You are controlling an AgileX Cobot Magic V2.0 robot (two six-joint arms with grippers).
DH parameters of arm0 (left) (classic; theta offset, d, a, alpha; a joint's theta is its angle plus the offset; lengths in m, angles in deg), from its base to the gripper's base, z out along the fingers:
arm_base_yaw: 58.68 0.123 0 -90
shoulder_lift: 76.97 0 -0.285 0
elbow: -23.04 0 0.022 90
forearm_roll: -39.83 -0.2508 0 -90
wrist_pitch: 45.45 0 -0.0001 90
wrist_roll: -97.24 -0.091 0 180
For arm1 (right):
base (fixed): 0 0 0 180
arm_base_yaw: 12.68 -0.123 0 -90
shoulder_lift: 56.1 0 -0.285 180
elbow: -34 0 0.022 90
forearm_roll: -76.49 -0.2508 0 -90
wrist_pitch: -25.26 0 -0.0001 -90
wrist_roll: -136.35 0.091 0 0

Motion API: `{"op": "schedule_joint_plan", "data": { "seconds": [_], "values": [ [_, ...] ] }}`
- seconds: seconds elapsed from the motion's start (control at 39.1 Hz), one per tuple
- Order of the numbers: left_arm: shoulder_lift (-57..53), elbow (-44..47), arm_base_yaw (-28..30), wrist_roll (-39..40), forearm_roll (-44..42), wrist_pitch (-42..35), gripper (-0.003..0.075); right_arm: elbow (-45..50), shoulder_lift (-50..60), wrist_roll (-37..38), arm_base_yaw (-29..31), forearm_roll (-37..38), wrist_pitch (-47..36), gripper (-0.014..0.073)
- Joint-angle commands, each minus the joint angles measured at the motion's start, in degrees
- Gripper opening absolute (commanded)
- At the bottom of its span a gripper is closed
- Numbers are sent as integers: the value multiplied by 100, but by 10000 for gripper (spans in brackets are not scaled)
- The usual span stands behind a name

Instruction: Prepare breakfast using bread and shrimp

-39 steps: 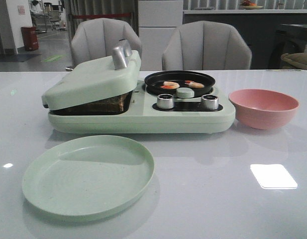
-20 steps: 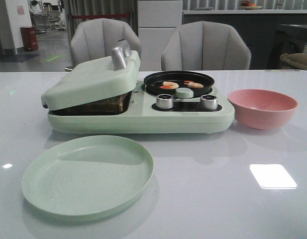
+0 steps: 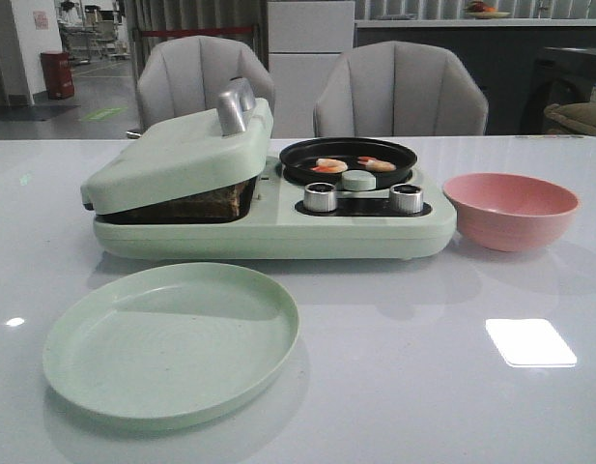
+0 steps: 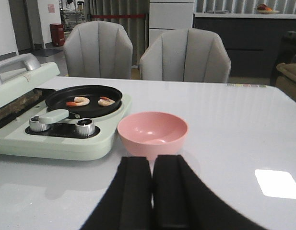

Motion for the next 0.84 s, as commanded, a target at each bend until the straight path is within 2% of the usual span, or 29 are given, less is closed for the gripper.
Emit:
{"op": "schedule_joint_plan", "data": {
  "seconds": [0.0,0.82],
  "values": [
    [-95,118,6,65,55,-471,114,-68,124,226,74,141,-460,164],
    [-95,118,6,65,55,-471,114,-68,124,221,74,141,-366,164]
  ]
}}
